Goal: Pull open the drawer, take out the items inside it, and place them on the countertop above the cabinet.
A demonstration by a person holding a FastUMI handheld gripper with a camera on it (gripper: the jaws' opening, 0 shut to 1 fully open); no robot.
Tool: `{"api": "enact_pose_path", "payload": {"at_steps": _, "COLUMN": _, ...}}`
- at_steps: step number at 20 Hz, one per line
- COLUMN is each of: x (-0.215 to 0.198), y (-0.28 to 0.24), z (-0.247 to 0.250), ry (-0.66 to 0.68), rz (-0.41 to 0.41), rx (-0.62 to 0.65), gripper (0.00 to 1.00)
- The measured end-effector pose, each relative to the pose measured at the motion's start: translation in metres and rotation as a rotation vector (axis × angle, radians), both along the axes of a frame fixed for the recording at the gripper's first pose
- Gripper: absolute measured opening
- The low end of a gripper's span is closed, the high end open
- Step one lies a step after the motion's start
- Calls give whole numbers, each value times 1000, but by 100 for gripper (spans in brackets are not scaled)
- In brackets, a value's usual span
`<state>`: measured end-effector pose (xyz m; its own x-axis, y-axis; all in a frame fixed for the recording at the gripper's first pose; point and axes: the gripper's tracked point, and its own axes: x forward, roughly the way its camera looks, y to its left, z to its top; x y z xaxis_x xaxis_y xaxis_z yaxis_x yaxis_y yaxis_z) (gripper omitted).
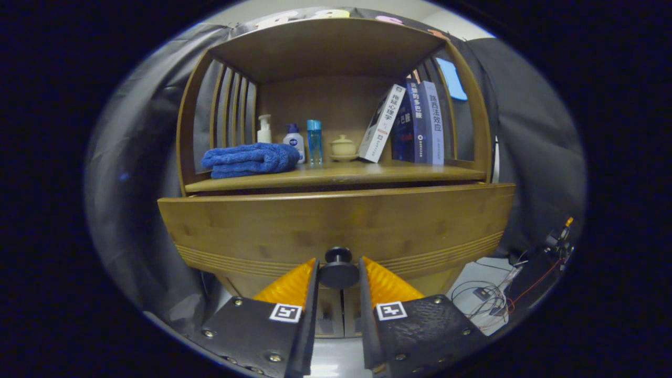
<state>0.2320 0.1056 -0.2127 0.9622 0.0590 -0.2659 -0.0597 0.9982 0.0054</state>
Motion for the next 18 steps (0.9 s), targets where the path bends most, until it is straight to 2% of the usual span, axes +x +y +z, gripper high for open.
{"api": "enact_pose_path", "payload": {"at_steps": 3, "x": -29, "y": -8, "z": 6, "ry": -18, "rz": -4, "rx": -15, "gripper": 38}}
{"api": "enact_pose_path", "payload": {"at_steps": 4, "x": -73, "y": -6, "z": 18, "ry": -11, "rz": 58, "rx": -19, "gripper": 25}}
{"api": "enact_pose_path", "payload": {"at_steps": 6, "x": -88, "y": -18, "z": 15, "ry": -48, "rz": 60, "rx": -1, "gripper": 1}}
{"api": "enact_pose_path", "payload": {"at_steps": 10, "x": -98, "y": -52, "z": 20, "ry": -76, "rz": -50, "rx": 34, "gripper": 1}}
{"api": "enact_pose_path", "payload": {"at_steps": 17, "x": -84, "y": -48, "z": 27, "ry": -84, "rz": -71, "rx": 34, "gripper": 1}}
{"api": "enact_pose_path", "payload": {"at_steps": 18, "x": -81, "y": -46, "z": 25, "ry": -82, "rz": -77, "rx": 34, "gripper": 10}}
